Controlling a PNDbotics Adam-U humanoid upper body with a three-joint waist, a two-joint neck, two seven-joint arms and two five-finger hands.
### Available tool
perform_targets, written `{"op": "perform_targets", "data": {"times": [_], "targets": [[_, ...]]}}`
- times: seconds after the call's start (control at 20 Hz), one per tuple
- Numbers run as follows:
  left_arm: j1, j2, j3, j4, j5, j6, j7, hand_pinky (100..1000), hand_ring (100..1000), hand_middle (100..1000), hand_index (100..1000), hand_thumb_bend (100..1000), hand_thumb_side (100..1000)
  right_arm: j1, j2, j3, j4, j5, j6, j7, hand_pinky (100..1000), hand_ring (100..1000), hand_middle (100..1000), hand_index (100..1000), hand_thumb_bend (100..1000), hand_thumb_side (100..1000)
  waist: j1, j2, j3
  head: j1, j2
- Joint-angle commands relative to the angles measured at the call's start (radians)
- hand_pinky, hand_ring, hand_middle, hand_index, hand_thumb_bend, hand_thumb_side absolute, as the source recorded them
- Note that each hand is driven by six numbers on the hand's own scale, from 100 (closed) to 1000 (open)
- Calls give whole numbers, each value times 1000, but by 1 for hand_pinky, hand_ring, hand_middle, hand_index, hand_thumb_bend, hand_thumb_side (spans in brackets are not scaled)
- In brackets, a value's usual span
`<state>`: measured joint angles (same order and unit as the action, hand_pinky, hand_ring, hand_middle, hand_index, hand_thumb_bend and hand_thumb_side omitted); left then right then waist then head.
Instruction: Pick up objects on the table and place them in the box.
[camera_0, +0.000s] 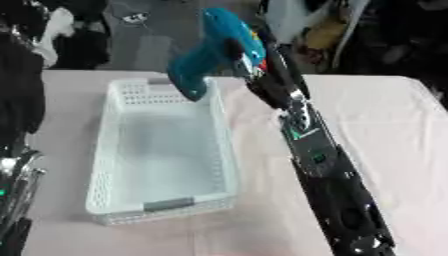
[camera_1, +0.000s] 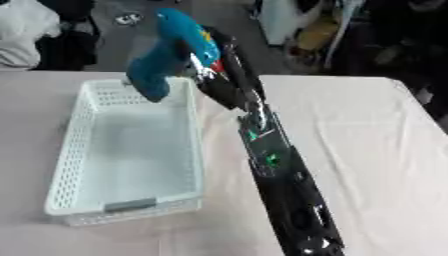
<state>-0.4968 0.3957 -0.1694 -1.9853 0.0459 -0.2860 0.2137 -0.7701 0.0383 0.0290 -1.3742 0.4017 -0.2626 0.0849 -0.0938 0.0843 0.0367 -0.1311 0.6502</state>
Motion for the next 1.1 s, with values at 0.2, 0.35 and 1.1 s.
{"op": "perform_targets", "data": {"times": [0.2,0.35,1.1], "targets": [[-23,4,1,-15,6,-4,0,823,819,892,920,306,952,-32,1,3,19,12,-23,26,100,100,100,292,100,780,4,-9,4,10,-13],[-25,3,1,-15,6,-4,-1,823,819,892,920,306,952,-37,0,6,34,26,-37,39,100,100,100,293,100,786,4,-9,6,11,-15],[-42,-6,0,-15,12,-6,1,825,821,892,920,309,952,-56,3,17,90,88,-93,66,100,100,100,301,100,815,-2,-8,21,24,-21]]}}
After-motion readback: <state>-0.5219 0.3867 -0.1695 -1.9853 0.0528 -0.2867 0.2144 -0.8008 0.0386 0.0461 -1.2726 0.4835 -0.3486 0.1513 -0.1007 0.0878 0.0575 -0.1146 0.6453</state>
